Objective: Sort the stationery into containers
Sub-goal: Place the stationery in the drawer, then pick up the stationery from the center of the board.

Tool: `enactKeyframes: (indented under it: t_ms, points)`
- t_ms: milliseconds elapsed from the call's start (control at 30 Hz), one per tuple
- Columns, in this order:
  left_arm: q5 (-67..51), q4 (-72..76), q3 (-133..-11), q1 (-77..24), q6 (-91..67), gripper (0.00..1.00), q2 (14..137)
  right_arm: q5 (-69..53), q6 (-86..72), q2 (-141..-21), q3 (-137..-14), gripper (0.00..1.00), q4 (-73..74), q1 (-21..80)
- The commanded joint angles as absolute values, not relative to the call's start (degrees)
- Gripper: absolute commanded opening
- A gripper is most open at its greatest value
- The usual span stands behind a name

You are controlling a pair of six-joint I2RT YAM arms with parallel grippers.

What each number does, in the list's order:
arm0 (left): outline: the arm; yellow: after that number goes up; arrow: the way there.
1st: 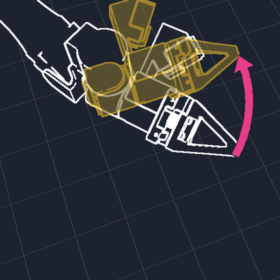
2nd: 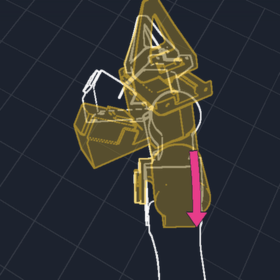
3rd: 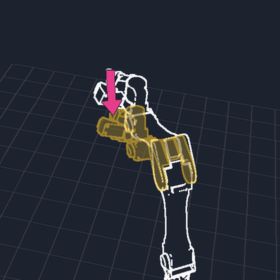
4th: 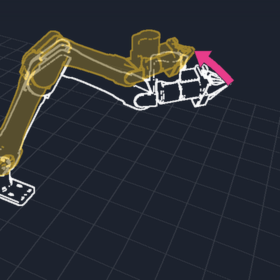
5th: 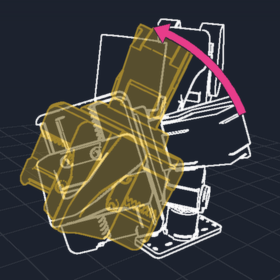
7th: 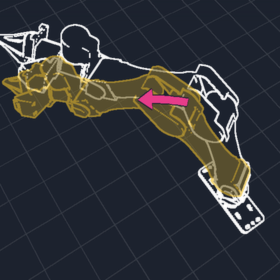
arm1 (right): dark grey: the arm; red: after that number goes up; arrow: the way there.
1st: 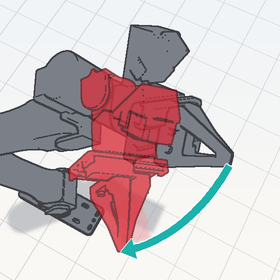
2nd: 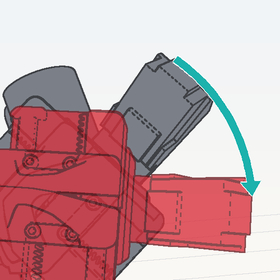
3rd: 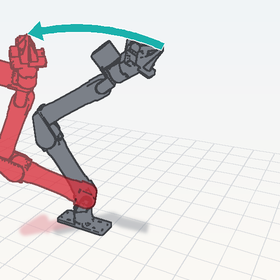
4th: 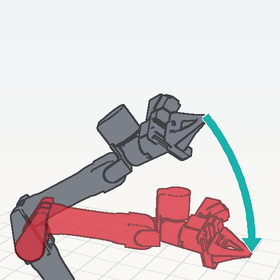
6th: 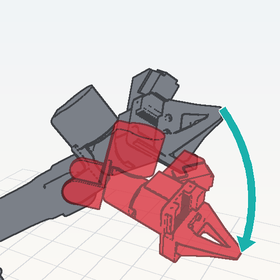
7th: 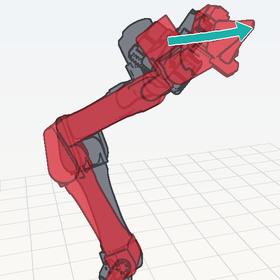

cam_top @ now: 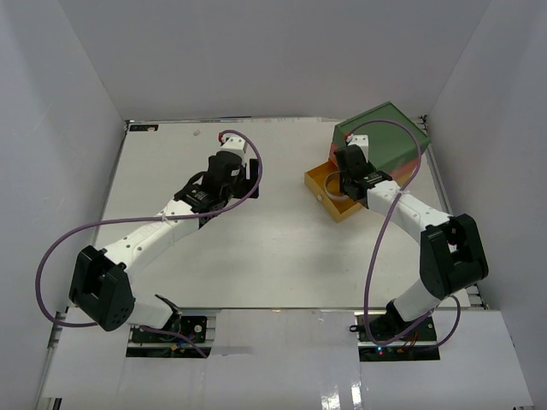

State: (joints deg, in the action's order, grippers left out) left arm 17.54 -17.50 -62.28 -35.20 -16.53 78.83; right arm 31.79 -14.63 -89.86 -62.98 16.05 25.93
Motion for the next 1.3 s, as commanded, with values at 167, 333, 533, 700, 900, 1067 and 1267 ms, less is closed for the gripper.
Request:
enactKeyframes:
  t_ms: [167, 333, 533, 700, 900, 1067, 1267]
  points:
    - [18.3, -16.3, -62.1, -34.9, -15.9, 0.88, 78.7, 31.3, -16.3, -90.0, -63.0, 0.35, 12.6, 25.7]
    - [18.6, -16.4, -62.1, -34.9, -15.6, 0.88, 79.0, 30.0, -16.3, -88.2, -63.0, 0.49, 12.7, 25.7]
    - [18.7, -16.6, -62.2, -34.2, -15.6, 0.88, 79.5, 22.2, -13.0, -82.5, -61.4, 0.53, 9.5, 25.7]
    - [14.0, -16.8, -62.8, -29.4, -17.5, 0.88, 81.3, 11.3, -7.7, -73.8, -57.7, 0.62, 3.8, 25.7]
    - [6.3, -17.4, -68.1, -21.5, -20.6, 0.85, 88.9, 0.7, -4.4, -66.2, -51.2, 0.75, -2.5, 25.7]
    - [4.4, -18.5, -76.3, -16.7, -21.5, 0.79, 98.8, -6.3, -4.6, -60.0, -43.2, 0.80, -8.7, 25.8]
    - [7.1, -21.4, -86.8, -14.8, -19.8, 0.69, 110.6, -11.6, -7.6, -55.6, -37.9, 0.92, -13.4, 25.8]
